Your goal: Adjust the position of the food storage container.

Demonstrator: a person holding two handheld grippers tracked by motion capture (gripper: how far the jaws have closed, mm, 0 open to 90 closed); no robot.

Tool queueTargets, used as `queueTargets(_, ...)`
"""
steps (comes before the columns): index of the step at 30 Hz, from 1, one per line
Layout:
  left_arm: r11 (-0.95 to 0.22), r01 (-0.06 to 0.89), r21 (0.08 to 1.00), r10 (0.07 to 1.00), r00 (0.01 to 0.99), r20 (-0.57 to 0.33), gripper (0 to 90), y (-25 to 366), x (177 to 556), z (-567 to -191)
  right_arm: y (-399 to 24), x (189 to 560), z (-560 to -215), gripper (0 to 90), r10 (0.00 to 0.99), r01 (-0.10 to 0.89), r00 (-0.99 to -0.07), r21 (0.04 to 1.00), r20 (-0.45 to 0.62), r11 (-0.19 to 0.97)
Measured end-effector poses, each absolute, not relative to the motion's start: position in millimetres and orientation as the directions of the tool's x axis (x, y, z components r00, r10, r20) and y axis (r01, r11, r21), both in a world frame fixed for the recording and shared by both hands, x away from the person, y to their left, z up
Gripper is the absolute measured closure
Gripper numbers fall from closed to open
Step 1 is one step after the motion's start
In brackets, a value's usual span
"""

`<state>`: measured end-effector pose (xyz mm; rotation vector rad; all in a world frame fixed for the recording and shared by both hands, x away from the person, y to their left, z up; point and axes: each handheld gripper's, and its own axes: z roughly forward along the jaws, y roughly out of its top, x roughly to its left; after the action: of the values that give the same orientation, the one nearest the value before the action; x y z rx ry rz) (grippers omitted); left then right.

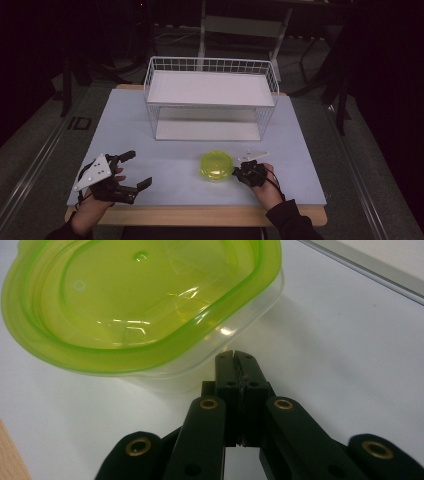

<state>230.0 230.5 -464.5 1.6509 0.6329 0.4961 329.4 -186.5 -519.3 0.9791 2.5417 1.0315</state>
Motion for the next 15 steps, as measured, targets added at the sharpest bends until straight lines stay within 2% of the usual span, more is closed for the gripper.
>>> queueTargets(8, -0.107, 0.139, 0.985, 0.649, 0.760, -0.036, 2.0, 230, 230, -465, -181, 329, -517, 89.4, 0.654, 0.493, -0.755, 0.696, 0.044, 0.522)
queueTargets(15, -0.098, 0.138, 0.986, 0.638, 0.769, -0.044, 2.0, 229, 230, -463, -203, 327, -498, 86.8, 0.704, 0.472, -0.710, 0.736, -0.008, 0.484)
